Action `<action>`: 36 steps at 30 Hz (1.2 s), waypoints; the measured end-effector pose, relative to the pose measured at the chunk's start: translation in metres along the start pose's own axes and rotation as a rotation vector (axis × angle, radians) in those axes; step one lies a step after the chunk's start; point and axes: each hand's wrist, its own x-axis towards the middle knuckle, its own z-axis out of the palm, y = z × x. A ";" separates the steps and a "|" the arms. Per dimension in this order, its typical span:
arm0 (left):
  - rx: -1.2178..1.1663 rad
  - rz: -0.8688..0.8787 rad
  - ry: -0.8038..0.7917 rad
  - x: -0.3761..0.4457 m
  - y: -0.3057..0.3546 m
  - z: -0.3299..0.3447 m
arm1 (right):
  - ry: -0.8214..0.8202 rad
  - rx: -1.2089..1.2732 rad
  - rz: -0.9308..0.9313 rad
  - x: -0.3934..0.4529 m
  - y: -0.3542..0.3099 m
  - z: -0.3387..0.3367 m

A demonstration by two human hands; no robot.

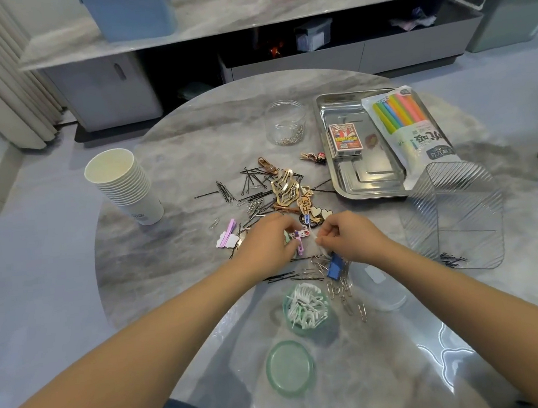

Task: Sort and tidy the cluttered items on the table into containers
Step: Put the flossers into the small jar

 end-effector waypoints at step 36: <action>-0.780 -0.487 0.095 0.005 -0.002 0.000 | 0.074 0.011 -0.135 0.018 0.007 0.020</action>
